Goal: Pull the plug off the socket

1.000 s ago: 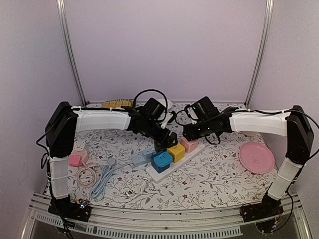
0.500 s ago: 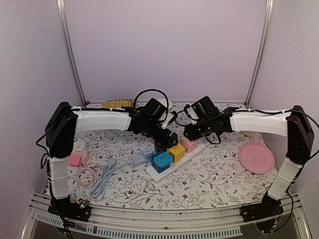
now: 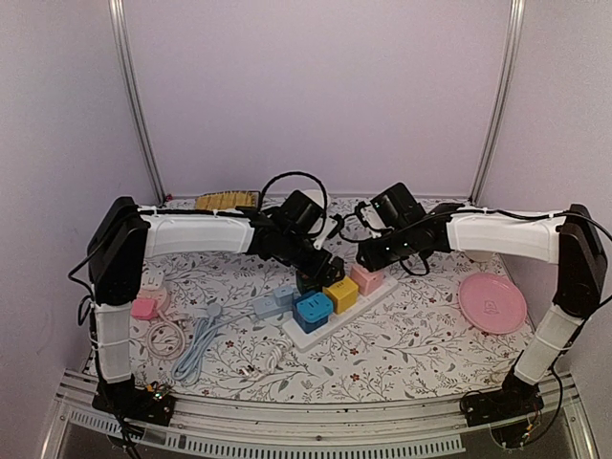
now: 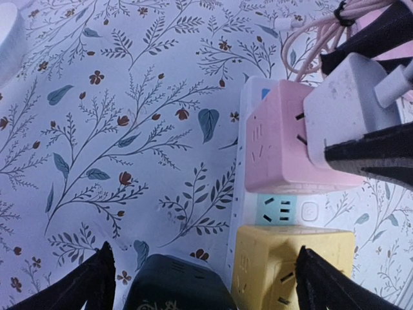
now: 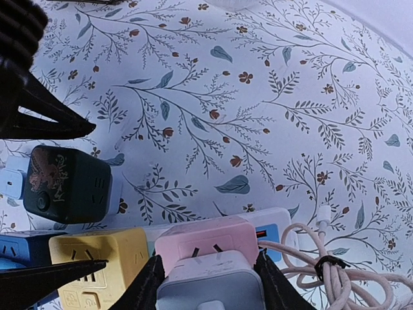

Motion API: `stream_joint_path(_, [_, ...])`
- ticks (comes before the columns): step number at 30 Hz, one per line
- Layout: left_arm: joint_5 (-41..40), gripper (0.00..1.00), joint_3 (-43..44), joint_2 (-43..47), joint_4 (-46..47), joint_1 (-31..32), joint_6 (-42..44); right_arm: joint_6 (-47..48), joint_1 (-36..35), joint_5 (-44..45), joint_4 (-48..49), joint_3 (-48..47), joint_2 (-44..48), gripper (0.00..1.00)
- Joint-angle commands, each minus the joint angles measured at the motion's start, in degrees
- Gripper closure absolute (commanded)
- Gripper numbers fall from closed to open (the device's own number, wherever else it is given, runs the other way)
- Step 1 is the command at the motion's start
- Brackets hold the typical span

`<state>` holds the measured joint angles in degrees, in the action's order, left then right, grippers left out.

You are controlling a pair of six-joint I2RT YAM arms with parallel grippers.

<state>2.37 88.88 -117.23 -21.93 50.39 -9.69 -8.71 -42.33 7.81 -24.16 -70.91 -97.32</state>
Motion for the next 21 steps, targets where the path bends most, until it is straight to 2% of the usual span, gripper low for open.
stream_joint_path(1, [-1.64,0.03,-0.08,-1.25,-4.70,1.15,0.38,1.07,0.82,-0.37,5.01,-5.22,5.91,0.76])
stream_joint_path(6, [-2.07,0.03,-0.07,-1.33,-4.95,1.29,0.49,1.58,0.74,-1.48,4.75,-6.86,5.83,0.77])
stream_joint_path(16, [-2.41,0.03,1.13,-1.17,-4.55,1.73,-0.06,2.86,1.03,1.90,3.27,-7.08,5.03,0.77])
stream_joint_path(21, [-1.84,0.03,3.50,0.07,-3.18,1.19,-0.22,-1.08,5.07,-2.68,2.16,-9.01,5.12,0.78])
